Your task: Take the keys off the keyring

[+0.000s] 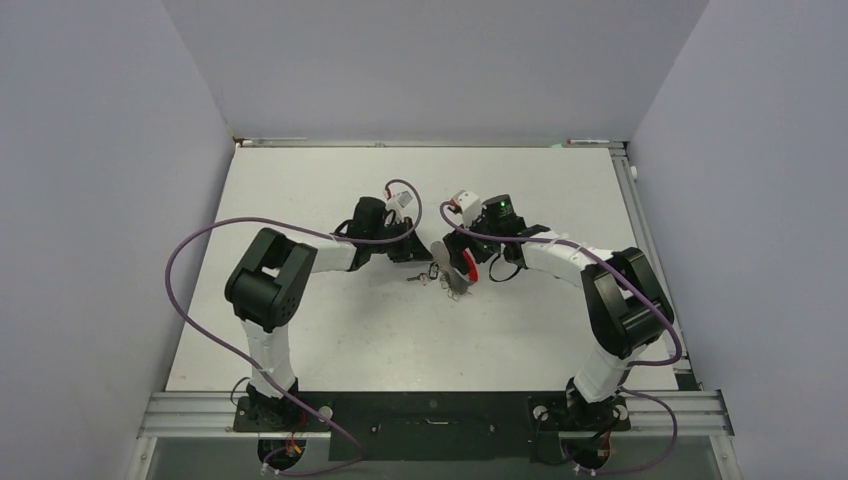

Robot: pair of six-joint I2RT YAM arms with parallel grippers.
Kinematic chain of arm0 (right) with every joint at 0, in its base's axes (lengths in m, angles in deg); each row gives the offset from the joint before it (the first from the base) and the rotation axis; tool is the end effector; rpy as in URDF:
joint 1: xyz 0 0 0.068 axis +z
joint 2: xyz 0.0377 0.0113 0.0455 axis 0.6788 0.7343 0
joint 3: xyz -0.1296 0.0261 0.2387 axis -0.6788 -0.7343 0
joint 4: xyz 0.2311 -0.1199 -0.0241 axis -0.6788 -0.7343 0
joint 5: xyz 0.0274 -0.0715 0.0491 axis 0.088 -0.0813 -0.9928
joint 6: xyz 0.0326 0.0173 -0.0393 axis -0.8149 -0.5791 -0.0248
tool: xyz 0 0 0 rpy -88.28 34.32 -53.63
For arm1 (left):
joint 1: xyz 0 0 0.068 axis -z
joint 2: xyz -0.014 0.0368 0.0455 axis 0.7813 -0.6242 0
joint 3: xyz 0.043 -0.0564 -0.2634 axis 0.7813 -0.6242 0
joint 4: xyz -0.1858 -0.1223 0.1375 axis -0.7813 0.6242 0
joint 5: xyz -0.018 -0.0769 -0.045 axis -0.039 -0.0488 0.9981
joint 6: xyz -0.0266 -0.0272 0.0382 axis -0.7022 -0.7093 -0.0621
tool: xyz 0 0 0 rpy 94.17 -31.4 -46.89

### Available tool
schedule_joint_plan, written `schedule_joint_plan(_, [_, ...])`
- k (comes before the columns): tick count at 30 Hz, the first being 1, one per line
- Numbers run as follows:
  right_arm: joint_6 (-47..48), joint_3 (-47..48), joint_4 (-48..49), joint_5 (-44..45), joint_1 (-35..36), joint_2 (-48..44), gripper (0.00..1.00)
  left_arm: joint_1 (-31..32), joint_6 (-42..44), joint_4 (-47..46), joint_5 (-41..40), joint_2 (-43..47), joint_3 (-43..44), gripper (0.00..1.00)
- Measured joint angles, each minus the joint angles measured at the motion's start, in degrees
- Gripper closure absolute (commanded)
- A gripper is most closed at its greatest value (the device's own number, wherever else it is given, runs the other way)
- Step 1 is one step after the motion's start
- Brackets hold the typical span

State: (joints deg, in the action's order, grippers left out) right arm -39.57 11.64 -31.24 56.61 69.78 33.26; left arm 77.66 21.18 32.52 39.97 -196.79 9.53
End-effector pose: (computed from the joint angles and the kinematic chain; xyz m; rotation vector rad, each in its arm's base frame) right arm 0.3109 0.1732 0.1830 -0.9140 2.1985 0.5918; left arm 0.3396 -0.1898 0.1364 0.1424 2.3678 -1.2318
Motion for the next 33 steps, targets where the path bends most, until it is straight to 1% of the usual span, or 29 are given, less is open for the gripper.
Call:
schedule_joint_plan(1, [0.2,0.0,-0.2,0.4,-0.1,0.0,0.1,0.6,0.5,0.4,-0.3,-0.3,0.8,0.96])
schedule_joint_plan(2, [0.2,0.0,-0.5,0.7,-0.4,0.0,0.1,1.2,1.2,0.9,-0.6,-0.7,1.5,0.91])
schedule_joint_plan(5, [0.3,0.3,-1.5,0.6,-1.2,0.0,0.1,3.0,3.2,2.4,-0.9,-1.7,3.8,0.71])
schedule_joint_plan(6, [0.2,0.5,-1.9,0.4,-1.8,0.0,0.1,3.4,3.8,3.2,-0.9,-2.1,4.6,0.63])
schedule_joint_plan(9, [-0.2,0.9,-2.2,-0.7,-4.3,0.0,0.1,3.7,6.7,6.1,-0.9,-2.3,6.4,0.43])
schedule_joint_plan(13, [-1.0,0.9,-2.9,-3.0,-9.0,-0.8,0.1,3.2,12.9,12.9,-2.0,-1.5,9.5,0.12])
schedule_joint_plan(14, [-1.1,0.9,-3.2,-3.7,-10.4,-1.6,0.1,3.0,15.0,16.1,-2.3,-0.8,10.6,0.09])
schedule_joint_plan(15, [-1.2,0.9,-3.4,-4.5,-11.5,-2.4,0.1,2.6,17.0,19.2,-2.5,0.1,11.9,0.01])
schedule_joint_plan(16, [-1.2,0.9,-3.6,-5.2,-12.6,-3.5,0.1,2.2,18.6,21.4,-2.6,0.9,12.8,0.03])
schedule_joint_plan(18, [-1.3,0.9,-3.7,-6.6,-14.7,-6.0,0.1,0.5,21.9,27.0,-2.6,3.2,15.5,0.04])
schedule_joint_plan(21, [-1.5,0.9,-3.7,-9.1,-18.2,-9.8,0.1,-4.1,25.2,32.4,-2.0,6.9,18.2,0.04])
schedule_joint_plan(24, [-1.6,1.0,-3.8,-11.8,-22.1,-12.2,0.1,-11.1,27.4,37.0,-1.2,9.5,20.8,0.04])
schedule_joint_plan(27, [-1.5,1.7,-4.1,-14.0,-26.8,-12.3,0.1,-18.6,29.2,40.8,-1.6,10.8,22.7,0.04])
schedule_joint_plan(33, [-0.2,1.8,-4.4,-16.5,-37.8,-10.9,0.1,-31.4,31.7,45.2,-3.0,12.1,21.9,0.04])
